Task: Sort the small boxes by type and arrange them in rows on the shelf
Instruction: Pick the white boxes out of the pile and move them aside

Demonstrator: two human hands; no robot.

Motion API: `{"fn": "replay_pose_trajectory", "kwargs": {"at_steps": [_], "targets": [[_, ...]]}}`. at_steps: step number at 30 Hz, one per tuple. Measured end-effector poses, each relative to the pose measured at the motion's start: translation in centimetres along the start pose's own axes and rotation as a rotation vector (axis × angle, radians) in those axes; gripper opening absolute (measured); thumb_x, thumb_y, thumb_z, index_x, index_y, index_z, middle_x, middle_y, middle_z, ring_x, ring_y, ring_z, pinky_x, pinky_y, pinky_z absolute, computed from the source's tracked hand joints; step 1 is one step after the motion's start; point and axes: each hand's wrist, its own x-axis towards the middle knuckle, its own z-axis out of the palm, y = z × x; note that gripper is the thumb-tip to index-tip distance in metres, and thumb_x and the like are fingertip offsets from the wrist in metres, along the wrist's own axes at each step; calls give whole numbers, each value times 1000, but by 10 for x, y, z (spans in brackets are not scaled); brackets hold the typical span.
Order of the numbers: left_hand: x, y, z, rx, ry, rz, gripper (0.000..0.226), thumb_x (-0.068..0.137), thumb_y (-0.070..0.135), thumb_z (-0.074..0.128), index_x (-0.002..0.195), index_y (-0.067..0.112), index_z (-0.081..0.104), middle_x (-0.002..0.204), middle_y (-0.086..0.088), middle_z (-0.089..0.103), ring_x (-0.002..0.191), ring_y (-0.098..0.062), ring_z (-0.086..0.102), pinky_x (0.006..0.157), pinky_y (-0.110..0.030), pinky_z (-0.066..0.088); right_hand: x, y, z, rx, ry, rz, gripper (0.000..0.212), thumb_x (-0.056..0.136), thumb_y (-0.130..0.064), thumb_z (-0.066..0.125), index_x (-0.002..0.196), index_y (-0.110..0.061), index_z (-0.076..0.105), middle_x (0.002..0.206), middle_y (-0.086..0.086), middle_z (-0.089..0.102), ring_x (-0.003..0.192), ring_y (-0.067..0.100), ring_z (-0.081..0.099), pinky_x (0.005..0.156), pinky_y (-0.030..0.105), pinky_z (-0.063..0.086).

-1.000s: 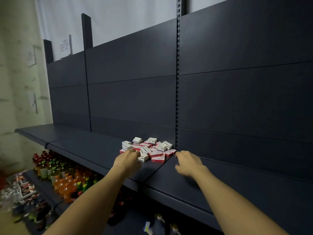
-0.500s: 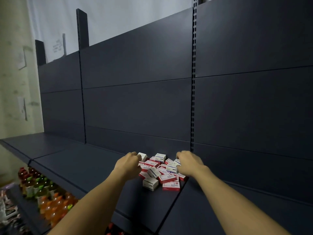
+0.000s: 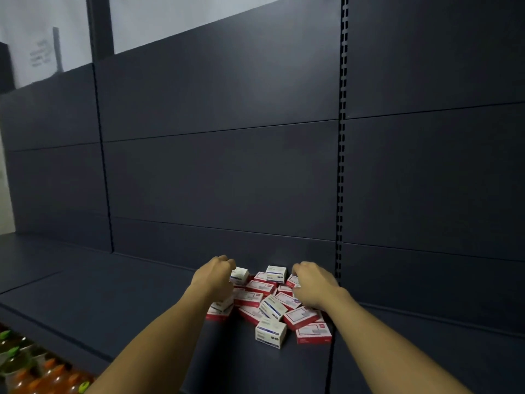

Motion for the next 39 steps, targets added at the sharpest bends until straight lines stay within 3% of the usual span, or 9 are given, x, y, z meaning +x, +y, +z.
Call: {"fn": "replay_pose_trajectory", "kwargs": {"at_steps": [6,13,19,23,32,39], "targets": [[35,-28,22,-59,-20,108,43,84,29,71,124,23,55,121,4,51,116,-19,52,86,-36,52,22,-23,24,-9,79,102,38,88,-31,65,122,-17,57,121,2,55,112,22,53,91,36,49],[70,-47,35,-139,-44,306,60,83,25,72,138,24,48,133,3,47,128,-20,43,100,-39,49,49,-50,35,-58,126,209,51,87,-30,69,132,-16,49,129,2,50,120,22,47,101,35,43],[85,-55,41,-184,-41,429,50,83,28,75,128,25,54,125,6,54,116,-16,51,96,-33,49,60,-66,45,-80,107,258,50,89,-23,64,136,-15,47,133,3,50,122,23,46,103,36,41],[89,-58,39,-234,-31,465,46,82,31,77,123,23,59,119,6,55,106,-15,55,91,-34,52,67,-68,43,-105,96,286,48,89,-22,64,134,-15,49,131,4,51,121,23,47,103,35,42],[96,-77,17,-262,36,462,45,81,28,74,122,25,58,115,8,54,100,-13,55,84,-31,51,77,-69,37,-230,-25,338,50,86,-44,69,125,-15,61,129,8,50,121,27,45,104,41,36],[92,-87,8,-248,35,469,45,81,31,74,123,23,59,116,6,54,101,-14,56,87,-35,54,74,-78,30,-239,-20,337,49,83,-43,72,123,-16,60,127,6,51,117,24,48,102,39,38]]}}
